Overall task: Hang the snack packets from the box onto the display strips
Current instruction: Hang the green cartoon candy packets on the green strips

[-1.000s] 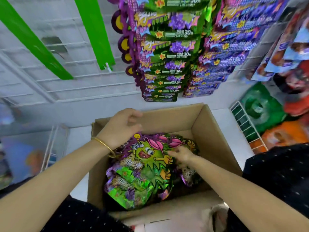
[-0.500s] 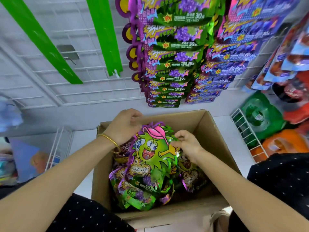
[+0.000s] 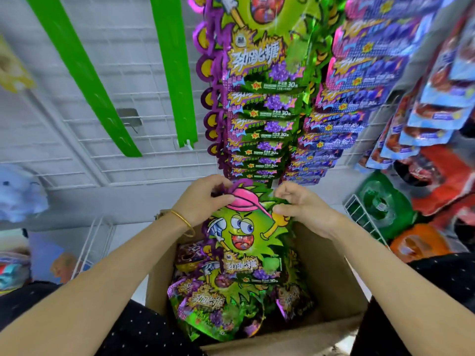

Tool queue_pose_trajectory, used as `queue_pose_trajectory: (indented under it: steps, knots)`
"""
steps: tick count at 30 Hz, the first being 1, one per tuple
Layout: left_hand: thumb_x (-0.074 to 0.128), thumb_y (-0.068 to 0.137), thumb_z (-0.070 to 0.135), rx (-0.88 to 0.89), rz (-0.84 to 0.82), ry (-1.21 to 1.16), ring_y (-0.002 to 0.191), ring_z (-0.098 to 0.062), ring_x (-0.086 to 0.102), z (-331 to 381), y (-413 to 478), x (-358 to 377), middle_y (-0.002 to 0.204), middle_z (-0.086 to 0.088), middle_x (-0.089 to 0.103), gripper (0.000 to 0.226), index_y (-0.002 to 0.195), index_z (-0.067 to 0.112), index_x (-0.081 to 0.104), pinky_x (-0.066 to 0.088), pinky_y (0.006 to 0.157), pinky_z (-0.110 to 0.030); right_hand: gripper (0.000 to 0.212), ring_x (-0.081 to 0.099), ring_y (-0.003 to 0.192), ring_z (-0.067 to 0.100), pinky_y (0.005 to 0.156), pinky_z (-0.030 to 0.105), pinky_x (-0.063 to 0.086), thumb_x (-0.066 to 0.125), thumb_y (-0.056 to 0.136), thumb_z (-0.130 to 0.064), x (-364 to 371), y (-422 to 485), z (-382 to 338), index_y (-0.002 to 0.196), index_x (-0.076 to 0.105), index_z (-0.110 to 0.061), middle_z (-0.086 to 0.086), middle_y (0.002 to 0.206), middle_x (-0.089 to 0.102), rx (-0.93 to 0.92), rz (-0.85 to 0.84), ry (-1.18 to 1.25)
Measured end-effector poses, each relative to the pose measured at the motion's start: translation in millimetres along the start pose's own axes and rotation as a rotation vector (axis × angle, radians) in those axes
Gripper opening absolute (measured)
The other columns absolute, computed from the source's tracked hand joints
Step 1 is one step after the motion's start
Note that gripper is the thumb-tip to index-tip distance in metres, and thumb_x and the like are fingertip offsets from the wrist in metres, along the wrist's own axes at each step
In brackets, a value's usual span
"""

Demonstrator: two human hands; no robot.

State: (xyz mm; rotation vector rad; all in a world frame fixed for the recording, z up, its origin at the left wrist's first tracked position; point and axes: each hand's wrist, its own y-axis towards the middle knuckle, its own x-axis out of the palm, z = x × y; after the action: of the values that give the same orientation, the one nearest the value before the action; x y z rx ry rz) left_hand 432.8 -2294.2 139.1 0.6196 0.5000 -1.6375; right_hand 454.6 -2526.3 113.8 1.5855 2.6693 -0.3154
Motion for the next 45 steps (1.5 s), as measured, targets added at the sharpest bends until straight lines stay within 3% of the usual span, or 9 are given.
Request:
queue_pose_trajectory:
  steps: [5, 13, 19, 22, 26, 29, 31, 34, 45]
  knots:
    - [0.068, 0.08, 0.011, 0.026, 0.054, -0.025, 0.074, -0.027, 0.059, 17.4, 0.5, -7.4, 0.079, -0.014, 0.065, 0.009, 0.075, 0.015, 0.061, 0.048, 0.078, -0.038, 0.024, 0.06, 0.088, 0.005, 0.075, 0.013, 0.047, 0.065, 0.083, -0.004, -5.4, 4.3, -36.0, 0.099, 0.058, -0.02, 0.0, 0.097, 0.063, -0.074, 0.021, -0.233]
    - [0.067, 0.081, 0.015, 0.198, 0.099, 0.024, 0.071, -0.007, 0.058, 94.9, 27.5, -64.4, 0.076, 0.004, 0.063, 0.008, 0.077, 0.02, 0.064, 0.046, 0.07, -0.017, 0.009, 0.053, 0.073, -0.014, 0.069, 0.003, 0.037, 0.066, 0.085, -0.016, -5.9, 17.5, -139.1, 0.092, 0.064, -0.021, -0.021, 0.081, 0.057, -0.381, 0.162, -0.532]
    - [0.062, 0.085, 0.014, 0.448, 0.567, -0.047, 0.081, -0.005, 0.057, 208.4, 100.8, -158.4, 0.099, 0.0, 0.06, 0.03, 0.113, 0.005, 0.059, 0.04, 0.07, -0.001, 0.014, 0.051, 0.084, 0.001, 0.069, 0.009, 0.034, 0.065, 0.085, -0.02, -43.7, 12.0, -243.9, 0.089, 0.055, -0.029, -0.018, 0.089, 0.055, -0.555, 0.303, -0.588]
    - [0.06, 0.086, 0.013, 0.441, 0.682, -0.097, 0.095, -0.021, 0.058, 248.1, 138.6, -188.0, 0.112, -0.015, 0.061, 0.037, 0.119, 0.0, 0.053, 0.047, 0.089, -0.026, 0.011, 0.048, 0.08, 0.001, 0.067, 0.002, 0.034, 0.065, 0.085, -0.017, -58.3, 18.2, -286.3, 0.09, 0.058, -0.025, -0.015, 0.088, 0.055, -0.647, 0.378, -0.625]
    - [0.059, 0.087, 0.015, 0.391, 0.634, -0.202, 0.082, -0.021, 0.054, 274.0, 164.3, -204.7, 0.094, -0.017, 0.059, 0.031, 0.113, -0.001, 0.055, 0.05, 0.083, -0.039, 0.023, 0.049, 0.084, 0.013, 0.064, 0.012, 0.034, 0.065, 0.085, -0.017, -69.7, 32.6, -327.8, 0.105, 0.062, -0.005, 0.0, 0.091, 0.056, -0.751, 0.5, -0.728]
    - [0.059, 0.088, 0.016, 0.367, 0.55, -0.255, 0.052, -0.009, 0.051, 285.4, 168.8, -212.2, 0.058, 0.0, 0.055, 0.01, 0.08, 0.01, 0.057, 0.048, 0.054, -0.021, 0.02, 0.048, 0.081, 0.013, 0.063, 0.02, 0.033, 0.064, 0.086, -0.018, -71.2, 41.7, -351.3, 0.102, 0.063, -0.006, -0.001, 0.083, 0.055, -0.812, 0.601, -0.772]
    - [0.059, 0.088, 0.018, 0.36, 0.526, -0.204, 0.036, 0.0, 0.039, 289.6, 169.7, -217.8, 0.043, 0.006, 0.047, 0.025, 0.064, 0.016, 0.05, 0.034, 0.043, -0.018, 0.02, 0.052, 0.083, 0.017, 0.072, 0.027, 0.04, 0.064, 0.086, -0.022, -71.8, 51.3, -363.0, 0.102, 0.064, -0.01, 0.004, 0.089, 0.062, -0.821, 0.691, -0.814]
    - [0.061, 0.086, 0.022, 0.318, 0.503, -0.136, 0.049, -0.012, 0.038, 296.7, 167.5, -224.9, 0.056, -0.005, 0.043, 0.029, 0.06, 0.015, 0.051, 0.03, 0.05, -0.027, 0.02, 0.057, 0.096, 0.027, 0.079, 0.039, 0.046, 0.06, 0.087, -0.028, -68.4, 61.6, -375.6, 0.103, 0.062, -0.016, 0.007, 0.1, 0.065, -0.797, 0.809, -0.877]
    - [0.062, 0.082, 0.02, 0.13, 0.38, -0.5, 0.062, -0.025, 0.054, 307.4, 163.5, -225.1, 0.074, -0.014, 0.061, 0.015, 0.072, 0.009, 0.062, 0.048, 0.07, -0.036, 0.027, 0.058, 0.1, 0.033, 0.071, 0.036, 0.041, 0.054, 0.089, -0.032, -57.8, 70.7, -393.2, 0.109, 0.055, -0.013, 0.011, 0.105, 0.065, -0.723, 1.033, -1.014]
